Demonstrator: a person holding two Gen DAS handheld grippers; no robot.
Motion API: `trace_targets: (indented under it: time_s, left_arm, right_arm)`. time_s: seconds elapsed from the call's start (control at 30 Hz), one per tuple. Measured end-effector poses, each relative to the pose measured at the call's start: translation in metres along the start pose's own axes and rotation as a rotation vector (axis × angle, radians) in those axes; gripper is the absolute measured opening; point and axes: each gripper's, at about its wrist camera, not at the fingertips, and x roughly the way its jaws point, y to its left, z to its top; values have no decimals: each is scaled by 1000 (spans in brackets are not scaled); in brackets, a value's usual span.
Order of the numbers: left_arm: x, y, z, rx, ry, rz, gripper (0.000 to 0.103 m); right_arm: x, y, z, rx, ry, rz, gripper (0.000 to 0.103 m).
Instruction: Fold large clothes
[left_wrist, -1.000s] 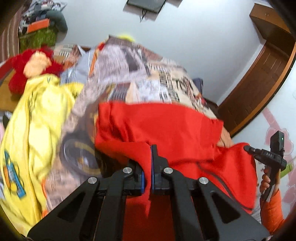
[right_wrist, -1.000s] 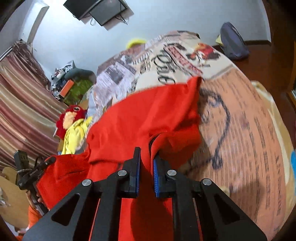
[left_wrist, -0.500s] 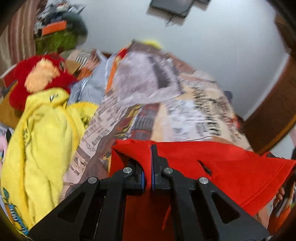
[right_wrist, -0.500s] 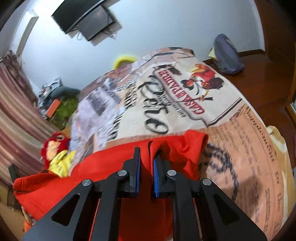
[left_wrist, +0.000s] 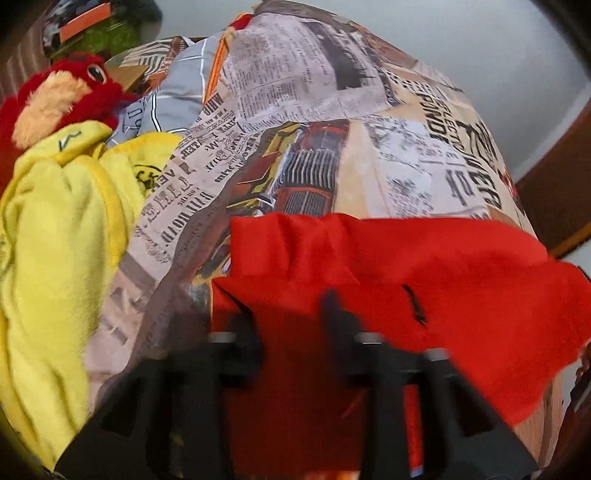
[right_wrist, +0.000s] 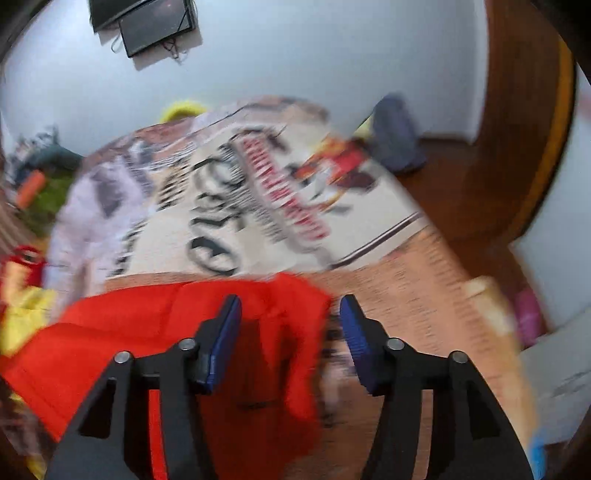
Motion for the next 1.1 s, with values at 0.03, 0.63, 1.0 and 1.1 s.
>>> trace_targets:
  time_s: [0.03,0.63,1.0,1.1]
  left_arm:
    - [-9,-2,0,6,-18,2,56]
    - [-86,-33,-88,303,-76,54,80]
    - [-29,-65,-86,384,-2,65,81]
    - [-21,-64,-74,377,2,55,81]
  right_arm:
    - [-11,1,0,-21,0,14,52]
    - [-64,63,-88,-247,199,229,54]
    - [-14,92,-91,-362,302,171,54]
    - [-8,102,-81,-399,280,169,54]
